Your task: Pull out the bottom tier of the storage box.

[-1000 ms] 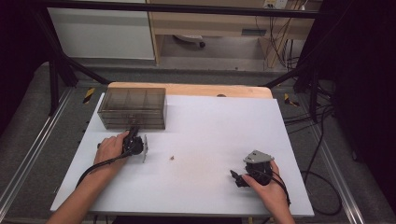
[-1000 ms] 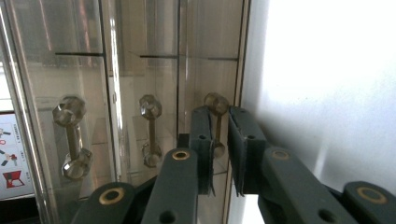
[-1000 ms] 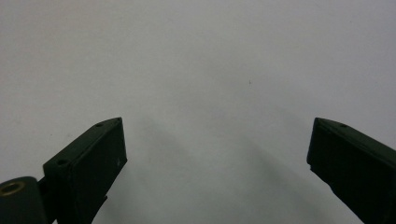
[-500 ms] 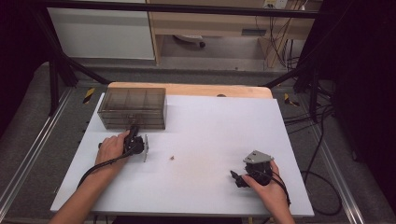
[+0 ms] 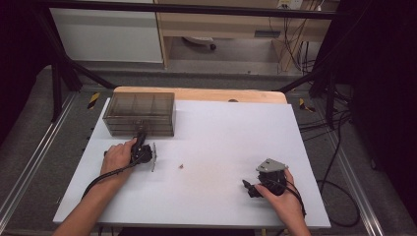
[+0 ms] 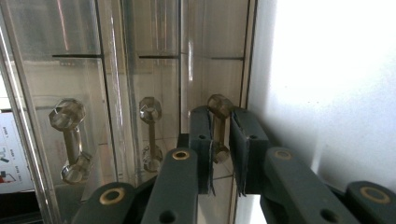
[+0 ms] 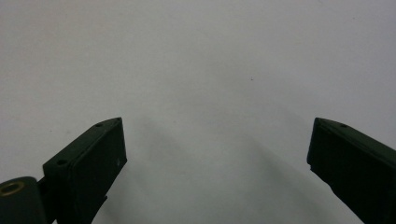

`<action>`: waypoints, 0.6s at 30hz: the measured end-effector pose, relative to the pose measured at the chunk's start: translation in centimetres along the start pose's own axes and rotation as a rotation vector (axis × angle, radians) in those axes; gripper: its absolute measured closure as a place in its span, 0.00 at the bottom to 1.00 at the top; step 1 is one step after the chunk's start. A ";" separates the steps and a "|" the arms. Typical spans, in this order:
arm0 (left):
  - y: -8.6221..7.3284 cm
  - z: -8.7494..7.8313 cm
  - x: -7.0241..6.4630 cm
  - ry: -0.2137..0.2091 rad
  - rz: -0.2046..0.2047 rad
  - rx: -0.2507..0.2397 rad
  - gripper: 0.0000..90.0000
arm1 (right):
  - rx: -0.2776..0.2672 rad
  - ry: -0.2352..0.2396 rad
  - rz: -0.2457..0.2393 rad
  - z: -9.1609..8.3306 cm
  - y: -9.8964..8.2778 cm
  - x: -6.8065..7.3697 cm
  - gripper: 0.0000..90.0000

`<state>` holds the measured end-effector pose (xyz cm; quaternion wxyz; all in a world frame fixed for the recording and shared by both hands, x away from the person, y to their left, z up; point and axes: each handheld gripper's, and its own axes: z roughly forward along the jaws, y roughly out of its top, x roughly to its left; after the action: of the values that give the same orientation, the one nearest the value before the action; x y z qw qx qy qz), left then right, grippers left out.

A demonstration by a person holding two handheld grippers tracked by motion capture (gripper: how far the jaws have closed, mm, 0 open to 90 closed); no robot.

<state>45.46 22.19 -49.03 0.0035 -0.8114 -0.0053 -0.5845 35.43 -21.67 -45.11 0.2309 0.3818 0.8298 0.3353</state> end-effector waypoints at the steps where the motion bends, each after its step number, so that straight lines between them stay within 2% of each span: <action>1: 0.0 -0.1 0.0 -0.001 0.006 0.003 0.89 | 0.000 0.000 0.000 0.0 0.0 0.0 0.06; 6: -0.1 -0.6 -0.1 -0.007 -0.004 -0.008 0.90 | 0.000 0.000 0.005 0.0 0.0 0.0 0.06; 7: -0.1 -1.3 0.1 -0.009 -0.025 -0.016 1.00 | 0.001 0.001 0.004 0.0 0.0 0.0 0.06; 8: -0.1 -1.3 0.1 -0.009 -0.025 -0.016 1.00 | 0.001 0.001 0.004 0.0 0.0 0.0 0.06; 10: -0.1 -1.6 0.0 -0.039 -0.017 -0.002 1.00 | 0.001 0.004 -0.006 0.1 0.0 0.0 0.06; 13: -0.2 -1.6 -0.3 -0.025 -0.006 -0.012 1.00 | 0.006 0.005 -0.008 0.1 0.0 0.0 0.05; 18: -0.4 -1.4 -0.1 0.003 -0.020 -0.019 0.97 | 0.006 0.006 -0.003 0.0 0.0 0.0 0.05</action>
<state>44.11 22.57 -48.65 -0.0101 -0.8105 -0.0076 -0.5856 35.44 -21.68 -45.17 0.2278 0.3801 0.8320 0.3337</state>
